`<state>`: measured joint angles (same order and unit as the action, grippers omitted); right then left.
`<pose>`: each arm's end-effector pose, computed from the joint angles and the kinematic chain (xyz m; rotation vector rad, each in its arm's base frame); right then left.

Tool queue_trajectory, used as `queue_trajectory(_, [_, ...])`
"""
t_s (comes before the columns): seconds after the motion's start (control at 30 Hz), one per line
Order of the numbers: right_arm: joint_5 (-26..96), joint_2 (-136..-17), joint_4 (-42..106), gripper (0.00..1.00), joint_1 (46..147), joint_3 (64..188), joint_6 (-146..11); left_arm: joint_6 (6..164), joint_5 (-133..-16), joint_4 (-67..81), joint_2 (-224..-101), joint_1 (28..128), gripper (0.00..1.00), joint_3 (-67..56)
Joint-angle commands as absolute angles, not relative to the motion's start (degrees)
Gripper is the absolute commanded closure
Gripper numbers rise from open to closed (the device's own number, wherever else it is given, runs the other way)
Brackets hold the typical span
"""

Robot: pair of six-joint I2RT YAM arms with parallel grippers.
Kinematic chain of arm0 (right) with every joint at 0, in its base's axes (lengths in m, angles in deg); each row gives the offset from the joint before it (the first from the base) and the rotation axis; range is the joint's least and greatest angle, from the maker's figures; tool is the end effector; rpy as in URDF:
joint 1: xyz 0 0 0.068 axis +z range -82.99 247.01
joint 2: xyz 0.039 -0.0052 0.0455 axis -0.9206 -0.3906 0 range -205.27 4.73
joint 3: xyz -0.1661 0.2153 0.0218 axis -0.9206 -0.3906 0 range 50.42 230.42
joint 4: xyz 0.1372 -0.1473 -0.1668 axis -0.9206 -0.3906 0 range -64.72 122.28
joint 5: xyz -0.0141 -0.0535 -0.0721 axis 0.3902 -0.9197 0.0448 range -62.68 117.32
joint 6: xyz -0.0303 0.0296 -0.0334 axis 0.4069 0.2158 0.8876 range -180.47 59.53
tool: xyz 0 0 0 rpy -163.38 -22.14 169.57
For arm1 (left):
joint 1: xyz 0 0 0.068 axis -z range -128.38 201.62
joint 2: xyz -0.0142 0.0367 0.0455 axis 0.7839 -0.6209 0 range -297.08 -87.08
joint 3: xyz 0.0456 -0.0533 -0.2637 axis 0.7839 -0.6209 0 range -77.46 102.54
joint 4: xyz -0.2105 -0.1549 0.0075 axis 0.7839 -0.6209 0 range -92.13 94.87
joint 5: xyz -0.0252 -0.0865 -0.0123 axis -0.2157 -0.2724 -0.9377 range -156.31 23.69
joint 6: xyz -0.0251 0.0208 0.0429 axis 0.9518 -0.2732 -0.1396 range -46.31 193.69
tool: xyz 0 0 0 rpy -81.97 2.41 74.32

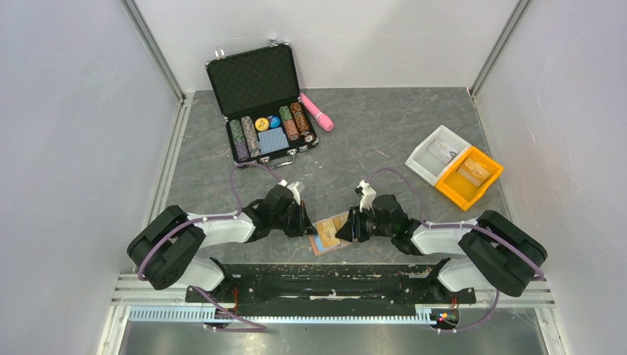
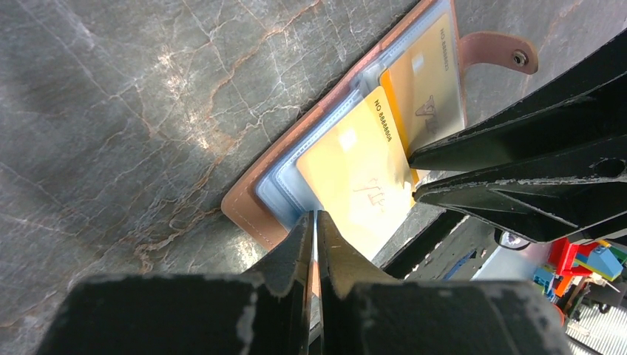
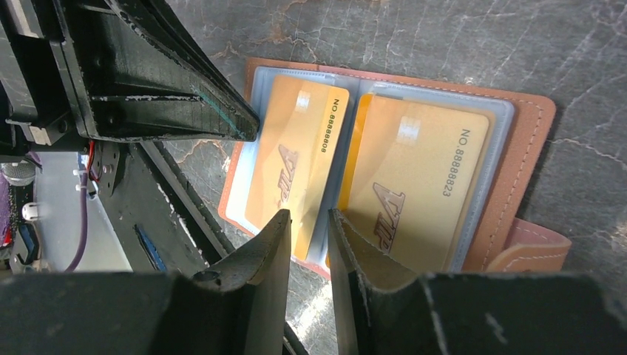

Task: Take the credit cards out of the card holder
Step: Remove the credit card from the card holder.

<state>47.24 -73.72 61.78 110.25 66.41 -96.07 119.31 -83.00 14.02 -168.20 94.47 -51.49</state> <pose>0.1547 0.1621 0.1241 -0.3782 2.3161 1.1228 0.1716 -0.1731 0.1299 0.0915 2.6072 -1.0076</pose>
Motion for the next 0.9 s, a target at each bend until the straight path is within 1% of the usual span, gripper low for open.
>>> queue_trajectory(0.0, [48.84,-74.65,64.99,0.73,109.97,67.04,-96.67,120.00,-81.96,13.81,-168.80,94.51,0.89,-53.35])
queue_trajectory(0.3, [50.95,-76.05,68.86,0.74,109.99,66.26,-98.83,120.36,-81.78,14.59,-168.27,94.51,0.89,-54.69])
queue_trajectory(0.57, [50.37,-75.88,68.83,0.76,109.94,66.06,-99.01,120.45,-81.58,14.63,-168.25,94.51,0.89,-54.96])
queue_trajectory(0.87, [49.16,-77.19,66.97,0.77,109.81,66.34,-99.65,120.79,-81.60,15.32,-167.81,94.51,0.93,-56.17])
